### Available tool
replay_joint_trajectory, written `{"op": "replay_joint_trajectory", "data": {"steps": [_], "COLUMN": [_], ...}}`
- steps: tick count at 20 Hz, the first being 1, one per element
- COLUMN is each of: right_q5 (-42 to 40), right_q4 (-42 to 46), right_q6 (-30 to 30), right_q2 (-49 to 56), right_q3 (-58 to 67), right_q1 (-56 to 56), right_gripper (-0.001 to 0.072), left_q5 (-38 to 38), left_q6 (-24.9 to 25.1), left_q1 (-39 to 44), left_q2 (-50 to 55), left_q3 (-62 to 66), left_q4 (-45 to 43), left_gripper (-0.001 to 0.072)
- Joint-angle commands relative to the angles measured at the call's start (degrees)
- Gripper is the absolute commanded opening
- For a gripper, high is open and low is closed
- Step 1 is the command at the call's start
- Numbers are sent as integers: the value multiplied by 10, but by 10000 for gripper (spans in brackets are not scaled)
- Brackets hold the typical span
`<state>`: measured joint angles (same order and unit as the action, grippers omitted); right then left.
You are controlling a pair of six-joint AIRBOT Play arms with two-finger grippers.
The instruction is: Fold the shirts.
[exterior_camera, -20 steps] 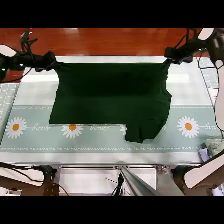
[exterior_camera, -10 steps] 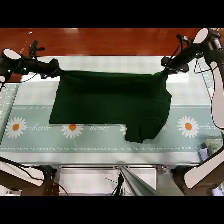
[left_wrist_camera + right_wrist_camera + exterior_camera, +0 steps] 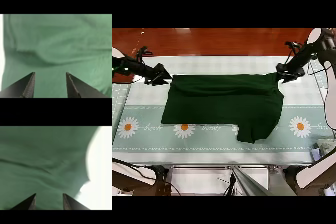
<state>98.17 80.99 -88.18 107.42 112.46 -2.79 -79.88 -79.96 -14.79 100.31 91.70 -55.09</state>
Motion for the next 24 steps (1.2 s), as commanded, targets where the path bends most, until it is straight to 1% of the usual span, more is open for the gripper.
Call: {"op": "replay_joint_trajectory", "data": {"steps": [1, 2, 4, 5, 6, 8, 10, 12, 13, 16, 19, 21, 22, 23, 24], "right_q5": [53, 30, -47, -85, -124, -186, -229, -259, -266, -269, -276, -277, -277, -277, -277], "right_q4": [102, 78, 14, -24, -71, -145, -186, -188, -186, -189, -192, -195, -197, -196, -192], "right_q6": [37, 36, 30, 33, 47, 82, 111, 125, 129, 132, 133, 132, 131, 130, 130], "right_q2": [-33, -55, -111, -139, -169, -223, -269, -307, -321, -337, -338, -338, -338, -338, -338], "right_q3": [-11, -36, -128, -183, -245, -354, -434, -479, -490, -495, -495, -495, -495, -495, -495], "right_q1": [-9, -18, -43, -55, -70, -97, -118, -129, -130, -132, -132, -132, -132, -132, -132], "right_gripper": [418, 418, 419, 463, 491, 491, 490, 488, 487, 488, 487, 488, 488, 488, 489], "left_q5": [-104, -114, -99, -86, -80, -75, -52, -19, -3, 33, 62, 64, 58, 58, 58], "left_q6": [12, 18, 28, 30, 43, 73, 75, 77, 87, 99, 99, 103, 101, 101, 101], "left_q1": [-45, -60, -94, -108, -121, -144, -161, -166, -166, -161, -134, -106, -92, -89, -92], "left_q2": [-29, -48, -99, -120, -135, -148, -148, -147, -147, -141, -126, -104, -95, -95, -95], "left_q3": [-6, -35, -144, -198, -248, -327, -369, -379, -379, -379, -379, -379, -378, -376, -374], "left_q4": [-62, -76, -76, -75, -75, -73, -59, -49, -40, -3, 3, 20, 14, 3, 0], "left_gripper": [536, 601, 607, 607, 607, 607, 607, 606, 607, 607, 606, 606, 572, 558, 474]}}
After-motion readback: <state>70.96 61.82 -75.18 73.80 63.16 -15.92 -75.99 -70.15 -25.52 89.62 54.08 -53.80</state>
